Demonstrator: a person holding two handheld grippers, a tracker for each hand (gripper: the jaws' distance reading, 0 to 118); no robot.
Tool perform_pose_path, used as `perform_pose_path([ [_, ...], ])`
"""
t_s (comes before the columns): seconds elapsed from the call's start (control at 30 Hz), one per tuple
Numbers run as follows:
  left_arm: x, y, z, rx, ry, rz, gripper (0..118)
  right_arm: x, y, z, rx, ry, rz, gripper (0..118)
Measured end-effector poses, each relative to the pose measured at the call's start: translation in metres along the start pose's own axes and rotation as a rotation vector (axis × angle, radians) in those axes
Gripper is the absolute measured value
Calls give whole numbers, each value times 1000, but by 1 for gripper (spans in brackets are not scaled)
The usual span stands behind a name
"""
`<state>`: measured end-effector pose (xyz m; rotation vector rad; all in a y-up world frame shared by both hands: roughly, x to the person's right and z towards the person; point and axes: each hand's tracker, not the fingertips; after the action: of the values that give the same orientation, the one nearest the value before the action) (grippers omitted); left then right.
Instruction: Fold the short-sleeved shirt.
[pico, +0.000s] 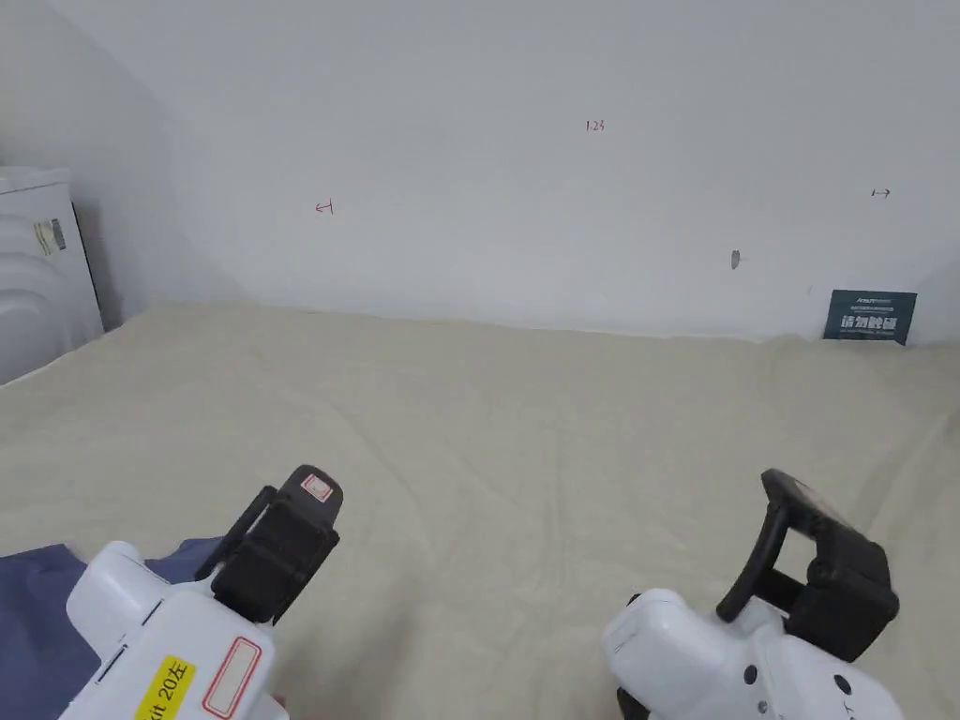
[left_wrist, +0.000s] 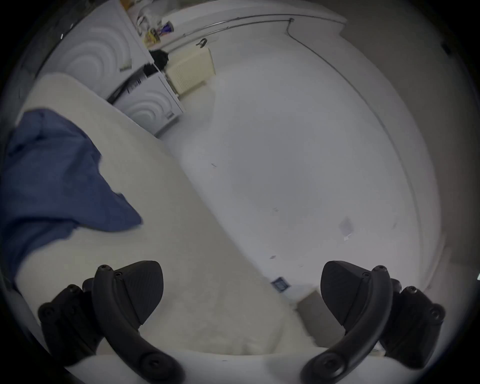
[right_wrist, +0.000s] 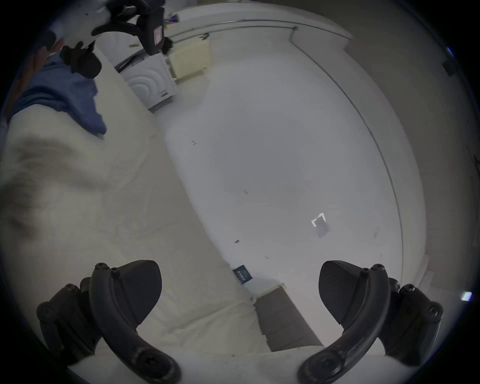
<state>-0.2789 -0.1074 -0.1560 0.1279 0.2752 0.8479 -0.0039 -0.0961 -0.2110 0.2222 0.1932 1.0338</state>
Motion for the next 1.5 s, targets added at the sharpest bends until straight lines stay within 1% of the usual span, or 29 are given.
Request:
perform_pose_path([
  [0.03, 2, 1, -1, -11, 29, -46, 118, 2, 0, -1, -19, 33, -68, 118],
  [0.13, 31, 9, -2, 8, 58, -309, 118, 24, -3, -6, -46, 34, -343, 118],
  [0.2, 61, 8, -1, 48, 52, -581, 118, 51, -11, -9, -60, 16, -622, 118],
  [0.3, 96, -12, 6, 89, 46, -1005, 118, 82, -37, -12, -66, 80, -1075, 118],
  [0.37, 111, -28, 10, 49, 28, -1191, 118, 89, -61, -12, -60, 94, -1269, 118],
  [0.4, 114, -35, 12, 23, 4, -1232, 118, 89, -71, -12, -61, 91, -1346, 118],
  [0.43, 115, -40, 15, 10, -13, -1225, 118, 88, -79, -11, -76, 78, -1388, 118],
  [0.47, 112, -41, 16, 8, -21, -1194, 118, 86, -85, -10, -96, 53, -1394, 118],
  [0.5, 108, -41, 16, -5, -45, -1126, 118, 85, -90, -9, -112, 28, -1387, 118],
  [0.53, 105, -40, 16, -10, -59, -1066, 118, 85, -90, -7, -113, 16, -1334, 118],
  [0.6, 102, -33, 13, -38, -45, -948, 118, 80, -85, -7, -121, -36, -1180, 118],
  [0.67, 100, -27, 12, -28, -30, -904, 118, 79, -78, -6, -104, -50, -1080, 118],
  [0.7, 99, -24, 12, -16, -24, -906, 118, 78, -70, -4, -99, -57, -1043, 118],
  [0.77, 102, -19, 11, -36, -20, -905, 118, 75, -61, -3, -106, -81, -991, 118],
  [0.8, 102, -17, 11, -60, -23, -897, 118, 75, -59, -4, -105, -61, -975, 118],
  [0.87, 102, -17, 13, -67, -23, -884, 116, 72, -53, -3, -109, -61, -956, 118],
  [0.93, 104, -16, 15, -64, -12, -871, 114, 70, -49, -2, -104, -60, -956, 118],
  [0.97, 104, -16, 17, -58, -13, -862, 104, 72, -51, -1, -92, -49, -967, 109],
  [1.0, 104, -16, 18, -43, -22, -860, 75, 68, -49, 0, -85, -56, -976, 82],
  [1.03, 106, -17, 18, -17, 8, -864, 44, 67, -46, -1, -87, -69, -980, 48],
  [1.07, 106, -17, 18, 2, 41, -869, 16, 65, -45, -3, -98, -82, -976, 14],
  [1.1, 105, -17, 19, 13, 33, -878, 10, 69, -48, -2, -113, -108, -973, 5],
  [1.13, 103, -15, 19, 3, 20, -877, 10, 70, -50, -1, -103, -97, -979, 5],
  [1.17, 103, -14, 17, -15, 8, -880, 7, 71, -50, 0, -100, -76, -996, 3],
  [1.2, 102, -14, 16, -21, 10, -875, 3, 72, -51, -1, -105, -76, -1011, 0],
  [1.23, 101, -15, 15, -24, 17, -866, 0, 73, -52, -2, -104, -87, -1019, 0],
  [1.3, 98, -12, 14, -44, 4, -842, 0, 73, -52, -3, -101, -84, -1027, 0],
  [1.4, 97, -12, 13, -55, 11, -850, 0, 72, -51, -6, -117, -70, -1001, 0],
  [1.5, 96, -8, 13, -46, 22, -863, 0, 73, -51, -8, -118, -48, -1021, 0],
])
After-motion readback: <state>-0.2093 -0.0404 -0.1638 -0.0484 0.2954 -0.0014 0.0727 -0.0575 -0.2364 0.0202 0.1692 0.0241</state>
